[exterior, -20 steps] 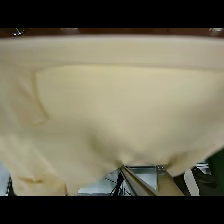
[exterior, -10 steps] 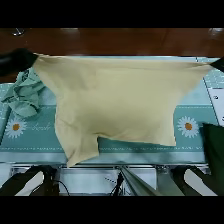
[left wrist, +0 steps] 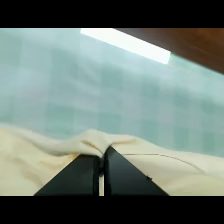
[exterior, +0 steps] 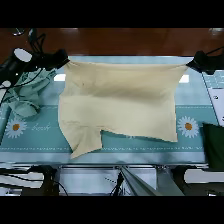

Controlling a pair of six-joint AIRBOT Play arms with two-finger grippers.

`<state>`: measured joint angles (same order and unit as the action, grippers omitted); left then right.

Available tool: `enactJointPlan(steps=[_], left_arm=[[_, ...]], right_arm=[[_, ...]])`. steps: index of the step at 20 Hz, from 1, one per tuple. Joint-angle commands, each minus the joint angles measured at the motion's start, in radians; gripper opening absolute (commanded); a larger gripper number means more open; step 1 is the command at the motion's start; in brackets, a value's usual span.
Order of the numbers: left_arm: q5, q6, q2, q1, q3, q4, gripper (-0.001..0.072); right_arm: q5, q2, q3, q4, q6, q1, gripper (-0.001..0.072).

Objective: Fold the shirts.

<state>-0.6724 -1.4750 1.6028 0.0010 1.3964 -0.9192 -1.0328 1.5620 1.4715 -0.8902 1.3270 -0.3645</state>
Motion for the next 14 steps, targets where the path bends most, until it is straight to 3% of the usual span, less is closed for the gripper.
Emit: enactJointPlan(steps=[1, 5, 8, 10, 14], left_arm=[[-0.095, -0.016, 0.063, 0.008, 0.022, 0.003, 0.0037], [-0.222, -0.018, 0.013, 0.071, 0.023, 0.003, 0.0037], [-0.435, 0.082, -0.011, 0.140, 0.021, -0.008, 0.0037], [-0.540, 0.095, -0.009, 0.146, -0.008, -0.107, 0.0037], [-0.574, 0.118, -0.008, 0.115, -0.138, -0.201, 0.0038]], right_arm=[[-0.021, 0.068, 0.012, 0.031, -0.002, 0.001, 0.0016], [-0.121, 0.035, 0.012, -0.013, -0.025, 0.000, 0.0017], [-0.235, 0.002, 0.011, -0.079, -0.032, 0.000, 0.0016], [-0.303, 0.002, -0.013, -0.109, -0.029, 0.001, 0.0016], [-0.296, 0.002, -0.167, -0.129, -0.019, 0.000, 0.0016]])
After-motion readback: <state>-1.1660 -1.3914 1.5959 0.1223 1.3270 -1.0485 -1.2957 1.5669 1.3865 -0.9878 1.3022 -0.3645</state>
